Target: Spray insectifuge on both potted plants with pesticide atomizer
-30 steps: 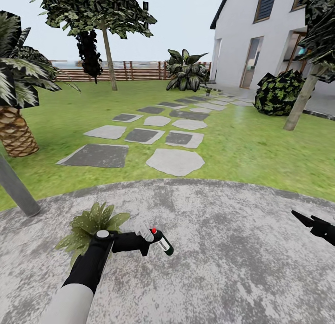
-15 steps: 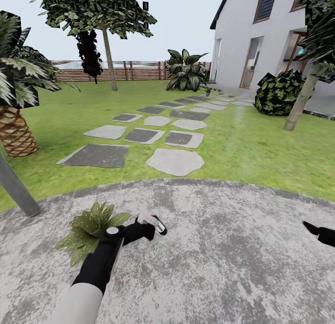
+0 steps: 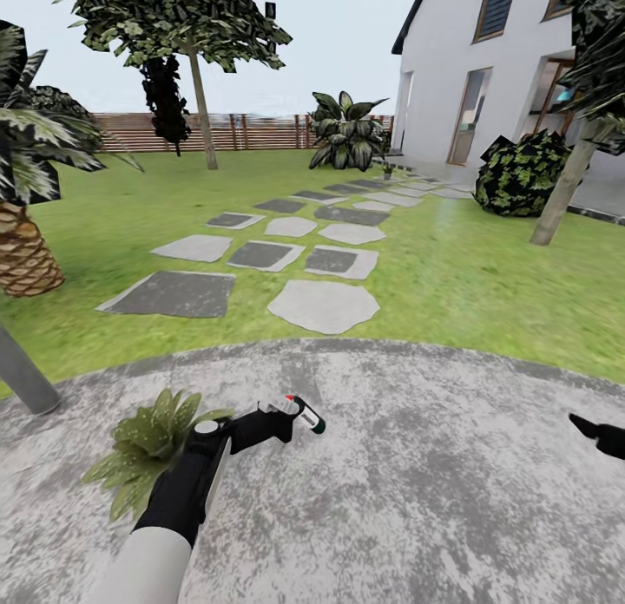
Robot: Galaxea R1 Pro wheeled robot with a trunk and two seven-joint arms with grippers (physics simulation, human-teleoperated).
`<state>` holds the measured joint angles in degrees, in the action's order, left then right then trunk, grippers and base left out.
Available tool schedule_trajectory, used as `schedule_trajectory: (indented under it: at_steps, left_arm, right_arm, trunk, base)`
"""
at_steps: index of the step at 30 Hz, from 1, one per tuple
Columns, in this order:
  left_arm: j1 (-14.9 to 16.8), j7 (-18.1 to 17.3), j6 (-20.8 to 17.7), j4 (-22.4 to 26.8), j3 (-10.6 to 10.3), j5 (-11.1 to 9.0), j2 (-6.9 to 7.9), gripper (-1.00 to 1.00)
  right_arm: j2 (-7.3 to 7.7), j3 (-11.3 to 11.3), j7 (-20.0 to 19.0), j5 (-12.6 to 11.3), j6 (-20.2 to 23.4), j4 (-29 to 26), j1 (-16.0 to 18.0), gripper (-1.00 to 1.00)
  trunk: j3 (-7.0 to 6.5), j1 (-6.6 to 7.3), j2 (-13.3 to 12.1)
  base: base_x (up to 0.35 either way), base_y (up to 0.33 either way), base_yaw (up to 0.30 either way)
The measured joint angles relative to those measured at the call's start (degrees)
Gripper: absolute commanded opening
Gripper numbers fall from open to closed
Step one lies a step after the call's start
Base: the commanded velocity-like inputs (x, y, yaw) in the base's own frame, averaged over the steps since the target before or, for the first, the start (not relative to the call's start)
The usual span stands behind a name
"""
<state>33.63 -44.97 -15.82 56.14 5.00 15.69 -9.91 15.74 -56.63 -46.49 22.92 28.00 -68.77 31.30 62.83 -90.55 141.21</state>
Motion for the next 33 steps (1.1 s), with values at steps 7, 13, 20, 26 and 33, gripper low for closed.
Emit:
schedule_trajectory:
  at_steps: [7,13,20,26,33]
  left_arm:
    - [0.0,0.0,0.0,-0.2,-1.5,0.0,0.00,-1.00]
    - [0.0,0.0,0.0,-0.3,-5.0,-0.1,-0.06,-1.00]
    - [0.0,0.0,-0.1,-0.4,-5.2,-0.1,-0.06,-1.00]
    - [0.0,0.0,-0.1,-0.5,-5.2,-0.1,-0.06,-1.00]
    - [0.0,0.0,-0.1,-0.5,-5.2,-0.2,-0.06,-1.00]
  right_arm:
    - [0.00,0.1,11.4,-0.1,-0.7,2.2,0.0,1.00]
    - [0.02,0.2,30.0,-0.4,-13.3,18.9,0.0,1.00]
    - [0.02,-0.1,31.7,-0.4,-19.2,35.1,0.0,1.00]
    - [0.02,0.3,31.8,0.1,-19.5,50.8,0.0,1.00]
    - [-0.04,0.3,31.8,0.0,-19.5,53.2,0.0,1.00]
  trunk:
    - [0.00,0.00,0.0]
    - [0.00,0.00,0.0]
    - [0.00,0.00,0.0]
    - [0.00,0.00,0.0]
    - [0.00,0.00,0.0]
  base:
    - [0.316,-0.176,0.000]
    - [0.315,-0.201,0.000]
    - [0.312,-0.206,0.000]
    - [0.311,-0.206,0.000]
    - [0.311,-0.206,0.000]
